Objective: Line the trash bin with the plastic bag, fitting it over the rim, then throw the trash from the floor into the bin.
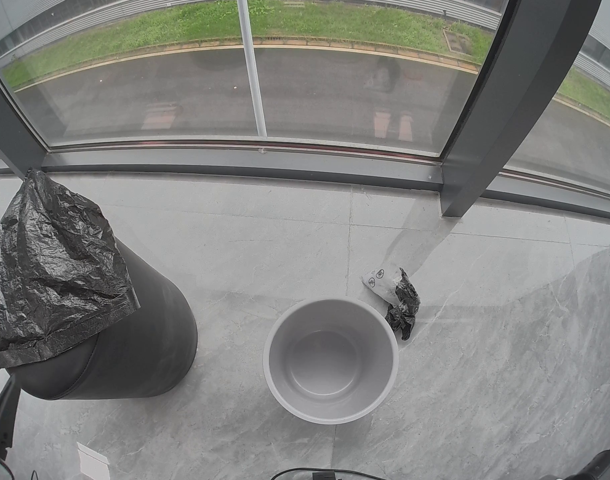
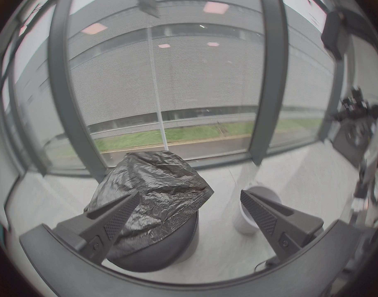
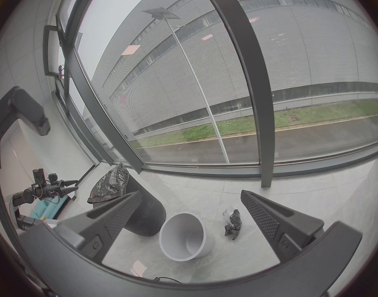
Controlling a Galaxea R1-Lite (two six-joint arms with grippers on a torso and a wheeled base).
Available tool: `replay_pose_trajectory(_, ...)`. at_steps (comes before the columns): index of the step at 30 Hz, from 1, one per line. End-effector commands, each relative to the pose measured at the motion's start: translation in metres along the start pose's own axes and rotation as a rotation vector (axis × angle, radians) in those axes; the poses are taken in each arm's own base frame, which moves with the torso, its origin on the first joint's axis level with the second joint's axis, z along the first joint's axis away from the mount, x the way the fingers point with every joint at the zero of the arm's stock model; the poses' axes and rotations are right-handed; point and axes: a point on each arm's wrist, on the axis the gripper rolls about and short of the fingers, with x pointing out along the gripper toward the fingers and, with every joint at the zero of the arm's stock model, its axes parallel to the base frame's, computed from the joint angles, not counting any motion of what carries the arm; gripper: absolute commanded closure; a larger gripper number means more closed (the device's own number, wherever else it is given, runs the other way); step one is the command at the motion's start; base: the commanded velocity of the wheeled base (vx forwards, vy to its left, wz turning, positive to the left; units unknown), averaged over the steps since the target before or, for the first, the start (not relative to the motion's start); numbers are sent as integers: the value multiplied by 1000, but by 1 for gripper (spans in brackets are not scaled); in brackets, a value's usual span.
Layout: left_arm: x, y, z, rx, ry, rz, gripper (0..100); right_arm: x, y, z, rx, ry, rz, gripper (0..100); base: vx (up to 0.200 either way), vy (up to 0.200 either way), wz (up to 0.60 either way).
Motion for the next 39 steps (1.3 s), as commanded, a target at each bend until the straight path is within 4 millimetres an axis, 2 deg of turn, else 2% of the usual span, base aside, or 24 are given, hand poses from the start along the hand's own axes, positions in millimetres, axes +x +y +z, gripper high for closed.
replay_pose_trajectory(1, 81, 1, 8, 284, 235, -284, 0, 70, -25, -12, 127, 173, 41, 0, 0, 0, 0)
replay_pose_trajectory(6, 106, 0, 5, 574, 239, -299, 0, 83, -32, -21, 147, 221, -13, 0, 0, 0, 0)
replay_pose_trajectory(7, 106, 0, 5, 574, 239, -299, 0, 83, -32, -21, 147, 221, -13, 0, 0, 0, 0)
replay_pose_trajectory(8, 114, -1, 5, 689, 234, -326, 0, 90, -35, -25, 156, 248, -46, 0, 0, 0, 0)
replay_pose_trajectory(10, 121, -3, 6, 759, 228, -341, 0, 94, -37, -27, 161, 261, -59, 0, 0, 0, 0)
replay_pose_trajectory(13, 128, -3, 11, 825, 217, -271, 0, 94, -37, -28, 164, 269, -61, 0, 0, 0, 0)
replay_pose_trajectory(18, 131, -13, 12, 886, 199, -205, 0, 94, -37, -28, 162, 268, -62, 0, 0, 0, 0)
replay_pose_trajectory(21, 130, -21, 5, 910, 197, -202, 0, 95, -38, -29, 163, 270, -62, 0, 0, 0, 0)
replay_pose_trajectory(24, 140, -26, -2, 916, 228, -212, 0, 95, -38, -30, 165, 275, -65, 0, 0, 0, 0)
replay_pose_trajectory(29, 148, -29, -6, 888, 229, -205, 0, 95, -38, -30, 165, 276, -65, 0, 0, 0, 0)
replay_pose_trajectory(39, 147, -30, -23, 903, 294, -234, 0, 96, -39, -32, 169, 286, -66, 0, 0, 0, 0)
